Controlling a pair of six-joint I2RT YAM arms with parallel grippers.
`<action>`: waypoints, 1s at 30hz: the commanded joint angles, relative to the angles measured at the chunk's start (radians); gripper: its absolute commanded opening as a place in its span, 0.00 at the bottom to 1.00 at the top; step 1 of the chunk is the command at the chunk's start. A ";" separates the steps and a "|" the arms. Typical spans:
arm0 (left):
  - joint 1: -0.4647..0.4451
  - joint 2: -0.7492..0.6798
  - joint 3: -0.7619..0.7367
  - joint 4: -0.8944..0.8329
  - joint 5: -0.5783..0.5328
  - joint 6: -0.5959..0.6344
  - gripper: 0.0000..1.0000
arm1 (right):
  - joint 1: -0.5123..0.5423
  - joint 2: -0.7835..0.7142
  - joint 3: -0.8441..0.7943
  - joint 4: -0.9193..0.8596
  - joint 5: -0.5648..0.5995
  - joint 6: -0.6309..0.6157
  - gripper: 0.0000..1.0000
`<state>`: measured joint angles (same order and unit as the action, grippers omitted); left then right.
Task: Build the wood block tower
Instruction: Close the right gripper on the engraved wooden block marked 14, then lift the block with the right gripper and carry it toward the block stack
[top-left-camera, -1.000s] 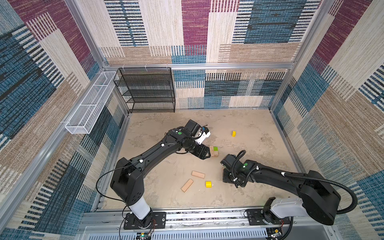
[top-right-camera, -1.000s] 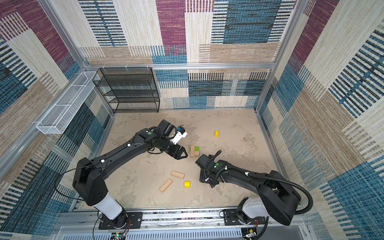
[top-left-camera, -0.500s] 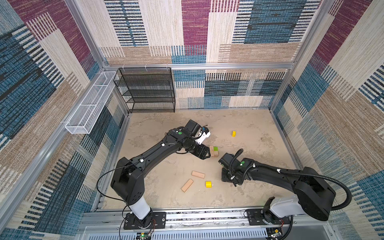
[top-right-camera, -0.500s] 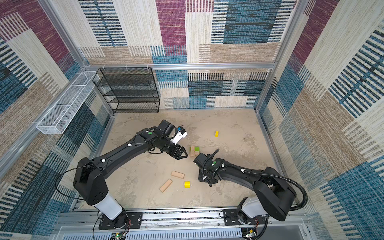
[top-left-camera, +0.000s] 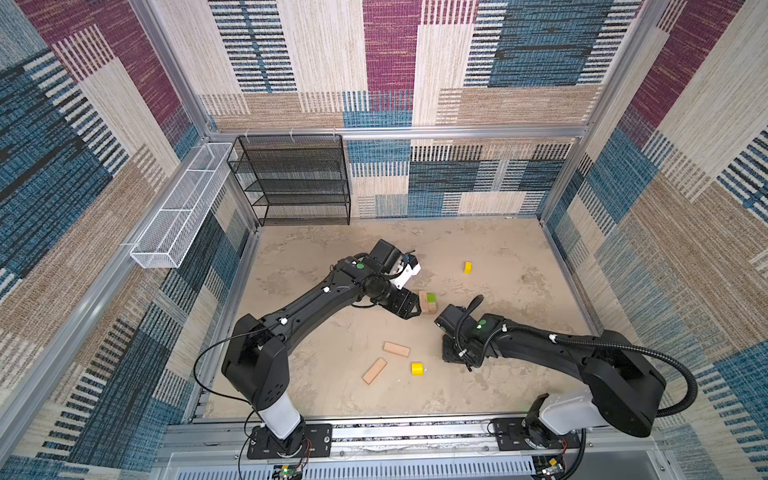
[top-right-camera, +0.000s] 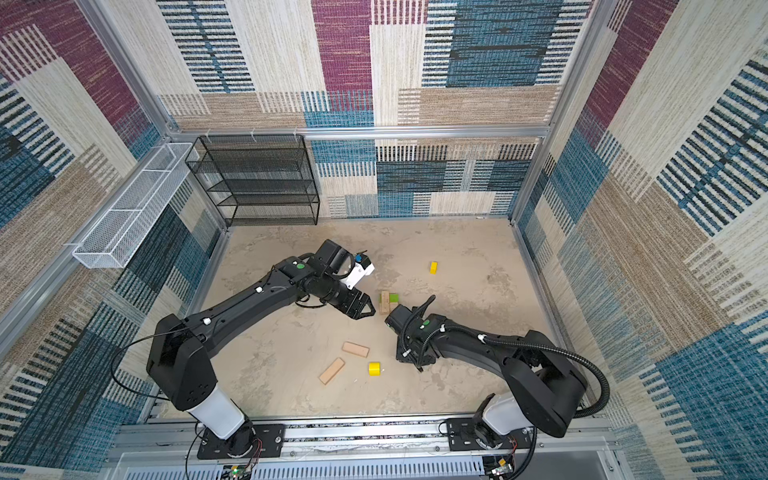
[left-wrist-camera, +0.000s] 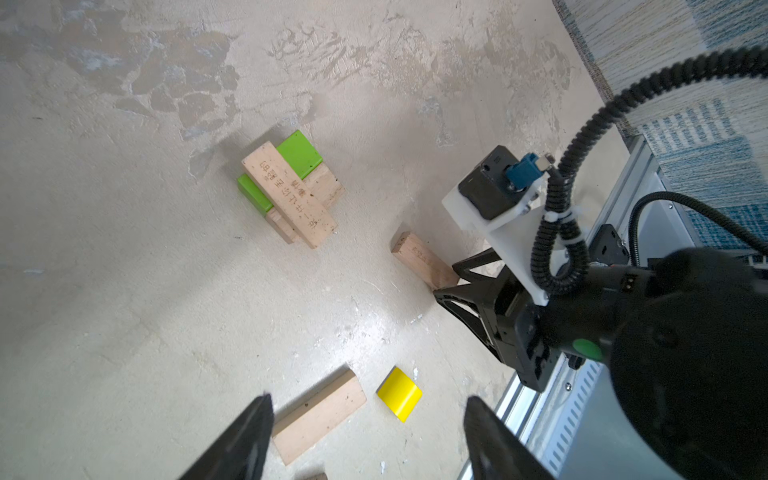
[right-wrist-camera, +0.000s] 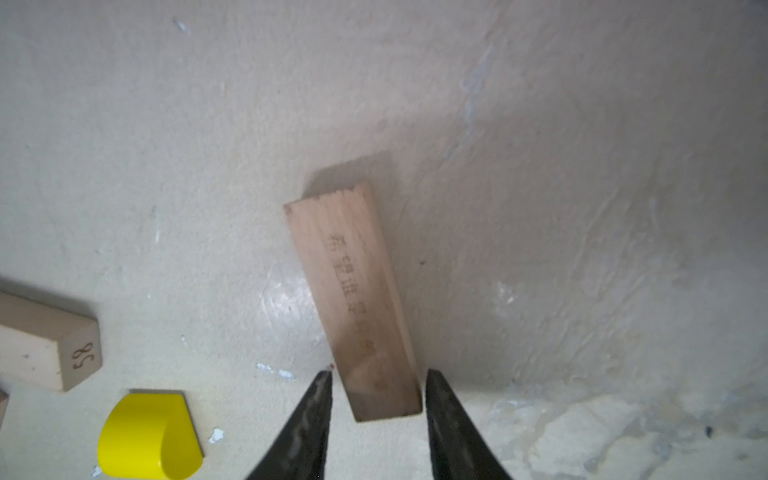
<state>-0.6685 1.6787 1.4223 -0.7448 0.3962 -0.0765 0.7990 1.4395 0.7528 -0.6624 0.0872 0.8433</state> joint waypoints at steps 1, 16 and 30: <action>0.000 0.002 0.008 -0.013 0.002 0.005 0.77 | 0.002 0.006 0.002 -0.005 0.011 -0.010 0.42; 0.000 0.002 0.010 -0.016 -0.005 0.007 0.77 | 0.003 0.011 -0.009 0.032 -0.028 -0.013 0.31; 0.000 0.003 0.009 -0.018 -0.002 0.006 0.77 | 0.002 0.021 0.001 0.029 -0.023 -0.019 0.17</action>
<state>-0.6689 1.6810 1.4250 -0.7483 0.3958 -0.0765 0.7990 1.4551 0.7502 -0.6487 0.0711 0.8318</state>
